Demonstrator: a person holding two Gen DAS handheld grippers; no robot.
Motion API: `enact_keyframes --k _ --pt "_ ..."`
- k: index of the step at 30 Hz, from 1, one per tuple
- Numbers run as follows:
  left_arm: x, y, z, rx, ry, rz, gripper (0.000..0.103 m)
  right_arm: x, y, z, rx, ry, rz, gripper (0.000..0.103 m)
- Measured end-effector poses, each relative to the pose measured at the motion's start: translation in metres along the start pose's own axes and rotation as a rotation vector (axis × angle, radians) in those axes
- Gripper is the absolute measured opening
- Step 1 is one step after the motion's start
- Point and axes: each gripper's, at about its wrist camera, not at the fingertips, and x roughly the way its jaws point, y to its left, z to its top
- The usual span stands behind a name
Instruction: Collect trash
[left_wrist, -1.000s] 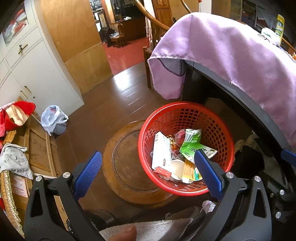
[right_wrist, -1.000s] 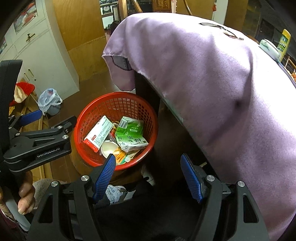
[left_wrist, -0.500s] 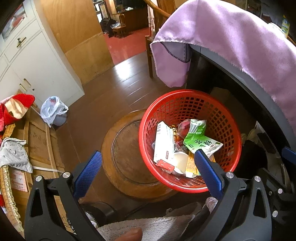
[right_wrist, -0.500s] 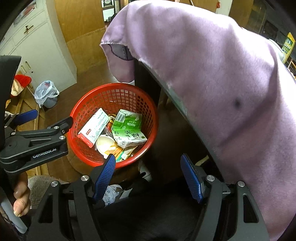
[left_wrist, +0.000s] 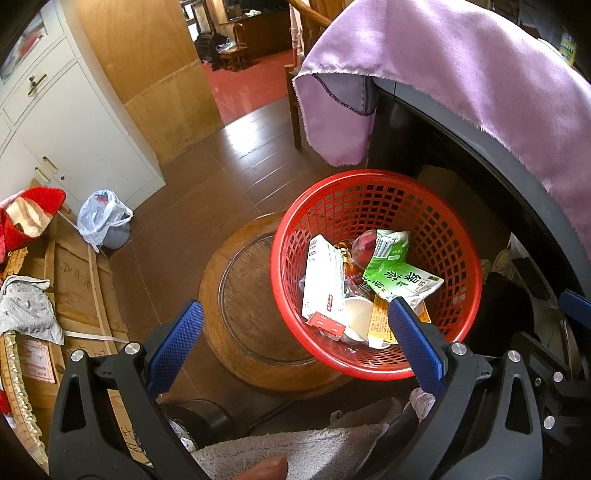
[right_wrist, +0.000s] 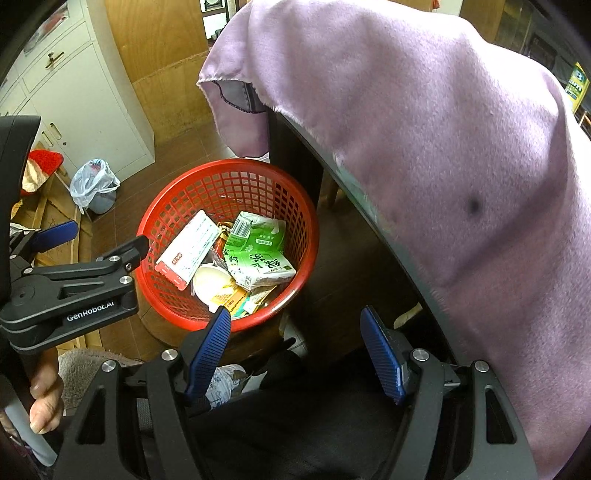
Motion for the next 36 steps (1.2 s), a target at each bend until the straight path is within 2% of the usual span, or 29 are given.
enact_keyframes --k 26,36 --pt "-0.0001 -0.0005 0.0003 0.001 -0.001 0.002 0.096 0.0004 -0.0004 -0.0004 -0.001 0.0 0.0 0.071" --pt "0.0002 0.0036 -0.0025 -0.014 0.011 -0.02 0.096 0.0004 -0.0003 -0.0002 -0.001 0.0 0.0 0.071"
